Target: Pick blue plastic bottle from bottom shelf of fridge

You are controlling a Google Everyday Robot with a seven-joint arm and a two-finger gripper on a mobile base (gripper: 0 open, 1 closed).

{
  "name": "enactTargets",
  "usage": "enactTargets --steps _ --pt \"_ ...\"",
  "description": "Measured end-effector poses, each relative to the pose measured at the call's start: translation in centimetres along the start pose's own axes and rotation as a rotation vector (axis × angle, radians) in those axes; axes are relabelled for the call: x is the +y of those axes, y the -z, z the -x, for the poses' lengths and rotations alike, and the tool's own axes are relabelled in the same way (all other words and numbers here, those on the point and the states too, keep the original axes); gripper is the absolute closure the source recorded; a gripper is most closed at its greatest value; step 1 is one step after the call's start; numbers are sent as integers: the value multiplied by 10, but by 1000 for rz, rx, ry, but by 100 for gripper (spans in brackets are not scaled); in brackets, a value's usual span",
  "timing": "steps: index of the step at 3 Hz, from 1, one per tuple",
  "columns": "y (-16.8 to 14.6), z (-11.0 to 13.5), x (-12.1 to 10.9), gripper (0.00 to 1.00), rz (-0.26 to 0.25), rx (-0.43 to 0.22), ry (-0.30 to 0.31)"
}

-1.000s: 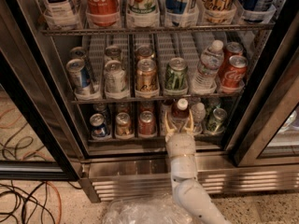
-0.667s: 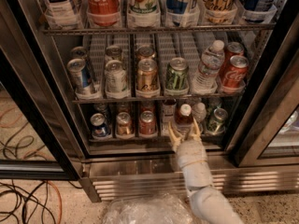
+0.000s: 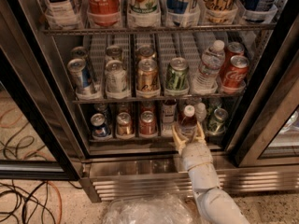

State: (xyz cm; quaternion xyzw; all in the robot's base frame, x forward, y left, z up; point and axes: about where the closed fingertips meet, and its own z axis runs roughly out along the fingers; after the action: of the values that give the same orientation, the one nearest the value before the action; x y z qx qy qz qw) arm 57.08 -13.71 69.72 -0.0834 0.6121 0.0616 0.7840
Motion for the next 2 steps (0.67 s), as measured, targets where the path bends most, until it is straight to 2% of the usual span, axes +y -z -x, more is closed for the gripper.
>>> enactTargets --steps 1,2 --pt "8 4 2 100 69 35 -2" --pt "10 9 21 100 151 39 7"
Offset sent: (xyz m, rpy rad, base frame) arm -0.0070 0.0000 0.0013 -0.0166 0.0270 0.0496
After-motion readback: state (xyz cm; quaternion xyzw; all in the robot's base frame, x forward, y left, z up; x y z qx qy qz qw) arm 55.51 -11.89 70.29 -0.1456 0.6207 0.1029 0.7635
